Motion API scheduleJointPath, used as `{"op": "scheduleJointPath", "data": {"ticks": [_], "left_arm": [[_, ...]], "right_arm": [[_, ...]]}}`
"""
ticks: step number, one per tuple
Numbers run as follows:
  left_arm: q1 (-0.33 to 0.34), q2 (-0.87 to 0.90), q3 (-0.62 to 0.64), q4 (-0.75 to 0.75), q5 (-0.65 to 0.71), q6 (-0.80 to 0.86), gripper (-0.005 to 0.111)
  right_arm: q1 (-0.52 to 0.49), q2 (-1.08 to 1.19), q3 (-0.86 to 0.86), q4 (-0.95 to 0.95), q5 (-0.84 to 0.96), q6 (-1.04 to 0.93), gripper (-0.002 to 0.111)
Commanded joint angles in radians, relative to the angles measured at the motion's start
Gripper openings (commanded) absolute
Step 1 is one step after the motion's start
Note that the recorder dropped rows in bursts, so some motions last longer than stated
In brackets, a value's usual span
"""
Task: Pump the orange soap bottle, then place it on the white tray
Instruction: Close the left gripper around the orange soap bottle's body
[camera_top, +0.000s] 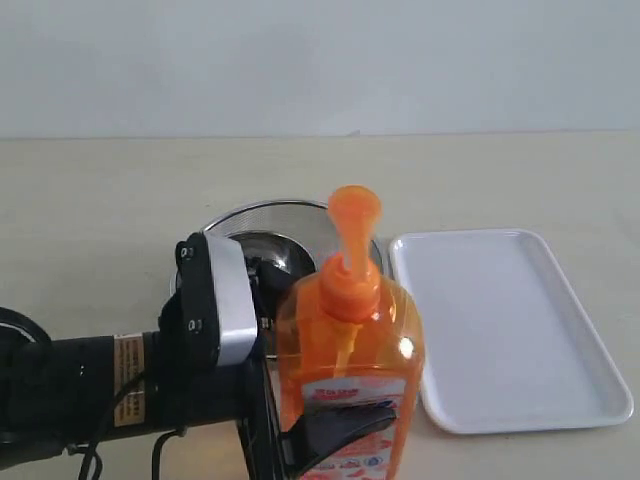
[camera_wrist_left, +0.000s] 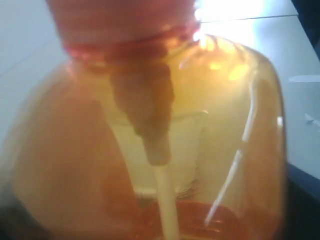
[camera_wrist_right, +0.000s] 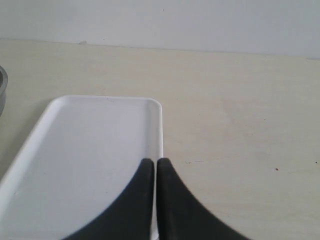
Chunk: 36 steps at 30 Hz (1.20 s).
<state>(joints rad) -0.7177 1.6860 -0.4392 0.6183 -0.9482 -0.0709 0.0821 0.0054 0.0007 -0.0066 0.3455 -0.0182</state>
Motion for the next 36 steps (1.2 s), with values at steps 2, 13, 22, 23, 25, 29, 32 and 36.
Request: {"op": "scheduleJointPath", "data": {"ticks": [2, 13, 22, 23, 25, 29, 32, 36], "left_arm": [[-0.002, 0.003, -0.004, 0.051, -0.001, -0.008, 0.037], [-0.002, 0.003, -0.004, 0.053, -0.005, -0.018, 0.005], [-0.002, 0.003, -0.004, 0.053, -0.031, -0.068, 0.005], [-0.002, 0.003, -0.004, 0.053, -0.031, -0.068, 0.005], [-0.002, 0.003, -0.004, 0.051, -0.031, -0.068, 0.005], [-0.002, 0.003, -0.004, 0.051, -0.031, -0.068, 0.005], [-0.002, 0.003, -0.004, 0.051, -0.031, -0.068, 0.005], [-0.002, 0.003, -0.004, 0.051, -0.031, -0.068, 0.005]], "right_arm": [[-0.004, -0.005, -0.001, 0.001, -0.012, -0.002, 0.0], [-0.004, -0.005, -0.001, 0.007, -0.028, -0.002, 0.0], [-0.004, -0.005, -0.001, 0.007, -0.03, -0.002, 0.0], [-0.004, -0.005, -0.001, 0.007, -0.03, -0.002, 0.0], [-0.004, -0.005, -0.001, 0.007, -0.035, -0.002, 0.0], [-0.004, -0.005, -0.001, 0.007, -0.044, -0.002, 0.0], [-0.004, -0.005, -0.001, 0.007, -0.048, -0.002, 0.0], [-0.004, -0.005, -0.001, 0.007, -0.052, -0.002, 0.0]]}}
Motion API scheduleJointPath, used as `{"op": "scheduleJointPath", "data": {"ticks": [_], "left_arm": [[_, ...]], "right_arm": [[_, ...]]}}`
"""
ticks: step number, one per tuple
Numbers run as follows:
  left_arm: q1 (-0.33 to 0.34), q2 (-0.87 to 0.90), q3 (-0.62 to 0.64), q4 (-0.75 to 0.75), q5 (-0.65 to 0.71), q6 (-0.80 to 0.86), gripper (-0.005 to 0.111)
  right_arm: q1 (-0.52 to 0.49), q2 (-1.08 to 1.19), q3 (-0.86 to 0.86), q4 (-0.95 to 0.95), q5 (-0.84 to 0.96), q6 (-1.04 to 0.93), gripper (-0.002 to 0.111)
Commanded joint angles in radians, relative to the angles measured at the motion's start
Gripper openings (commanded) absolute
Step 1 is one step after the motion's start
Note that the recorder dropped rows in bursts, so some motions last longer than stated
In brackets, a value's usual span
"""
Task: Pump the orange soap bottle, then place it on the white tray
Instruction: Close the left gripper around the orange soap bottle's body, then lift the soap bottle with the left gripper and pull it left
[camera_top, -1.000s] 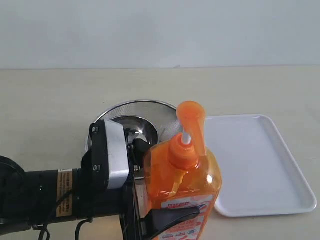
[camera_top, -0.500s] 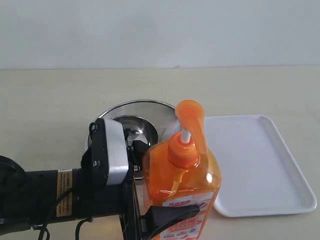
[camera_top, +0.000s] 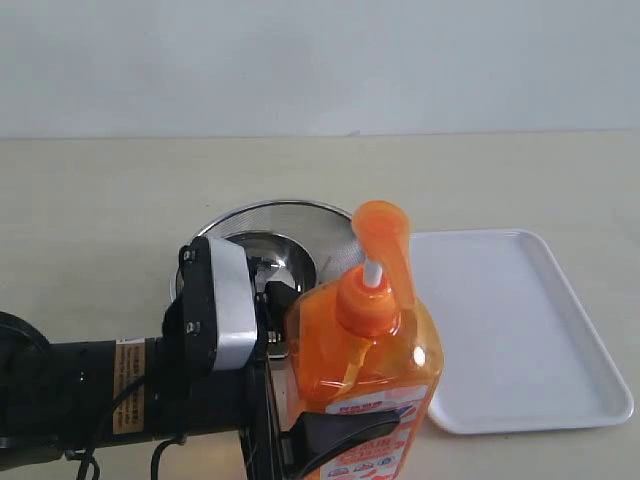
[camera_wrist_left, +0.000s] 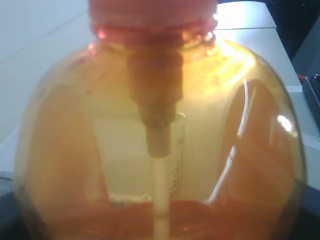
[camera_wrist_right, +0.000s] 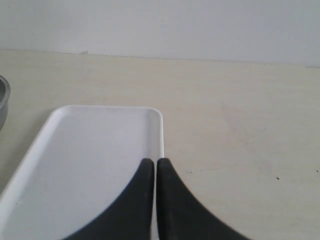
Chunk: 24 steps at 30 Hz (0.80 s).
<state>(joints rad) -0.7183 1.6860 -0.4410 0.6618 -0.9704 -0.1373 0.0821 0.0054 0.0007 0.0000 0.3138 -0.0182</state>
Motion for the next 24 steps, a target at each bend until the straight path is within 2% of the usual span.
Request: {"op": "scheduleJointPath", "data": {"ticks": [1, 13, 18, 21, 24], "left_arm": [[-0.002, 0.003, -0.002, 0.007, -0.008, -0.002, 0.005], [-0.002, -0.033, -0.002, -0.096, -0.008, -0.009, 0.005], [-0.002, -0.126, -0.001, -0.066, 0.005, -0.108, 0.005], [-0.002, -0.201, -0.001, -0.022, 0.012, -0.124, 0.005], [-0.002, -0.285, -0.001, -0.042, 0.052, -0.143, 0.005]], "right_arm": [[-0.004, -0.005, -0.001, 0.0, -0.028, -0.002, 0.0], [-0.004, -0.005, -0.001, 0.0, -0.143, -0.002, 0.0], [-0.004, -0.005, -0.001, 0.0, -0.165, -0.002, 0.0], [-0.004, -0.005, -0.001, 0.0, -0.168, -0.002, 0.0], [-0.004, -0.005, -0.001, 0.0, -0.168, -0.002, 0.0]]}}
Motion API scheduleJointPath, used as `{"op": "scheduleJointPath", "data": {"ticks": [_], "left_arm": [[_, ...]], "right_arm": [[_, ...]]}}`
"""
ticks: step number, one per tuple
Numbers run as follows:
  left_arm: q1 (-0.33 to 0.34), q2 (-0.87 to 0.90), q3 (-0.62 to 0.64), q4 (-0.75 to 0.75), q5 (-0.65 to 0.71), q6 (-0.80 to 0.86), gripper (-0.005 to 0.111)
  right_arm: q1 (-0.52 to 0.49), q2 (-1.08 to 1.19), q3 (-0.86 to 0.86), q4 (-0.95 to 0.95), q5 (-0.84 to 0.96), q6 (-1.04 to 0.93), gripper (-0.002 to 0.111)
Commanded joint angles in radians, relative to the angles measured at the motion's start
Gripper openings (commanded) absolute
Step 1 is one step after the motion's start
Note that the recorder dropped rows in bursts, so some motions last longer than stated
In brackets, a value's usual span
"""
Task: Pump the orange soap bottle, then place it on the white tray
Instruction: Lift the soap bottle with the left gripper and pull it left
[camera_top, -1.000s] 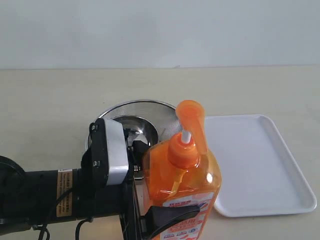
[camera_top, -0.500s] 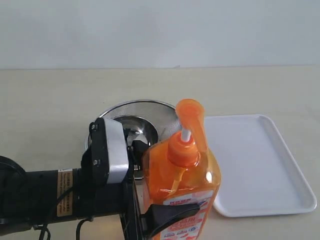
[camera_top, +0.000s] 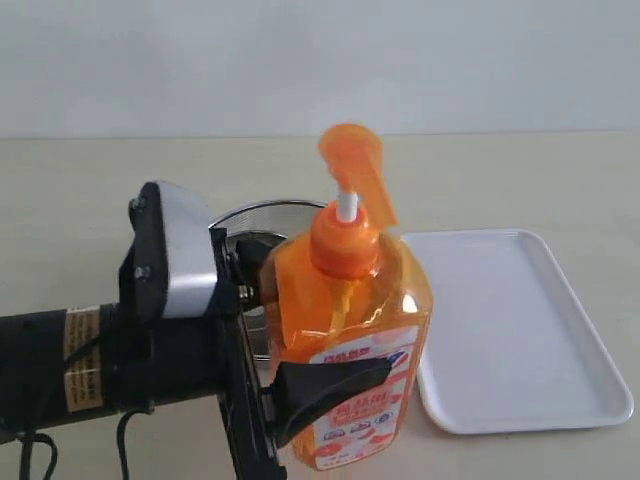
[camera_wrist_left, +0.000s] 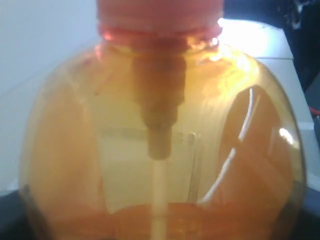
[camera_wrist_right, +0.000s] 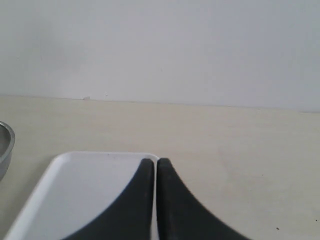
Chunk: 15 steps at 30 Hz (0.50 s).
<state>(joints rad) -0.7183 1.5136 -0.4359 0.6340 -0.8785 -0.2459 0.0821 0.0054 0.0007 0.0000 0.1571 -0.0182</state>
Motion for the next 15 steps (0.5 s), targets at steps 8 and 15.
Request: {"op": "scheduleJointPath", "data": {"ticks": [8, 15], "left_arm": [[-0.002, -0.33, -0.006, -0.186, 0.256, 0.023, 0.005], [-0.002, -0.584, -0.006, -0.889, 0.447, 0.614, 0.005]], "right_arm": [[-0.004, -0.005, -0.001, 0.0, -0.045, -0.002, 0.0], [-0.004, -0.005, -0.001, 0.0, -0.071, 0.037, 0.0]]}}
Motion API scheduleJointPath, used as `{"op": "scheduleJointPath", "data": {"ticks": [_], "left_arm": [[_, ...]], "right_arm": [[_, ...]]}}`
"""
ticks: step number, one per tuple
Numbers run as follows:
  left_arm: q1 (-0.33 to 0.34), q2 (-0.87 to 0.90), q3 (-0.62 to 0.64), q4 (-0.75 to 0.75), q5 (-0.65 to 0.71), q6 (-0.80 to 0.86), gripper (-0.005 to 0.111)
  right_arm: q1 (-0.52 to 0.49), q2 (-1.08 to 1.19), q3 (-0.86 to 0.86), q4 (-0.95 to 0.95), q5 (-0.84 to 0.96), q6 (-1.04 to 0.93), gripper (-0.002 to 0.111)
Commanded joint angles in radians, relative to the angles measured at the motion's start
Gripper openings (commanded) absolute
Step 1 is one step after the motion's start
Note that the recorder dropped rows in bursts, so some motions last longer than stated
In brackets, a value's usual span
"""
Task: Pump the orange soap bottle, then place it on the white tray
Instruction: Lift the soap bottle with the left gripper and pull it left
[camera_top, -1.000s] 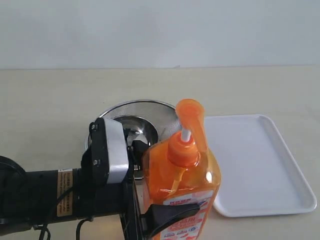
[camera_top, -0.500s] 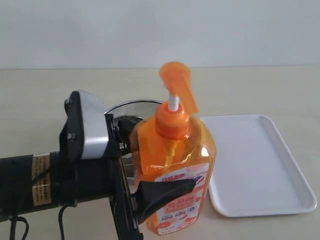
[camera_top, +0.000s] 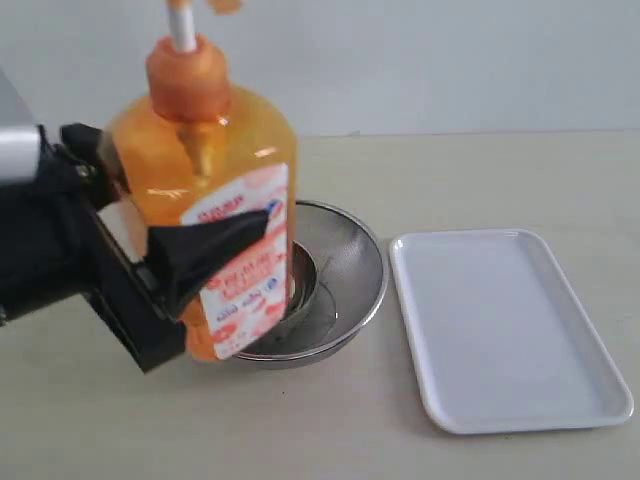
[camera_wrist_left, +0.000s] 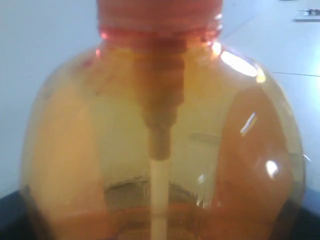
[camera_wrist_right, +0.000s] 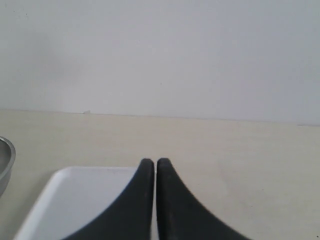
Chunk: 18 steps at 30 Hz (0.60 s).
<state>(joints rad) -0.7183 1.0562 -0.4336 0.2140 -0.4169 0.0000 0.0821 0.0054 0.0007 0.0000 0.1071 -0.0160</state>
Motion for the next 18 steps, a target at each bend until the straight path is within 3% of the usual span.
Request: {"op": "scheduleJointPath", "data": {"ticks": [1, 5, 6, 11, 18], "left_arm": [[-0.002, -0.145, -0.008, -0.607, -0.019, 0.51, 0.005], [-0.002, -0.172, -0.008, -1.19, -0.14, 1.037, 0.005], [-0.002, -0.165, -0.008, -1.271, -0.18, 1.111, 0.005], [-0.002, -0.068, -0.008, -1.303, -0.316, 1.15, 0.005], [-0.002, 0.165, -0.01, -1.305, -0.449, 1.07, 0.005]], "right_arm": [[-0.004, -0.005, -0.001, 0.0, -0.022, 0.048, 0.0], [-0.004, -0.005, -0.001, 0.0, -0.024, 0.084, 0.0], [-0.004, -0.005, -0.001, 0.0, -0.041, 0.084, 0.0], [-0.004, -0.005, -0.001, -0.006, -0.201, 0.089, 0.0], [-0.004, -0.005, -0.001, -0.006, -0.287, 0.332, 0.0]]}}
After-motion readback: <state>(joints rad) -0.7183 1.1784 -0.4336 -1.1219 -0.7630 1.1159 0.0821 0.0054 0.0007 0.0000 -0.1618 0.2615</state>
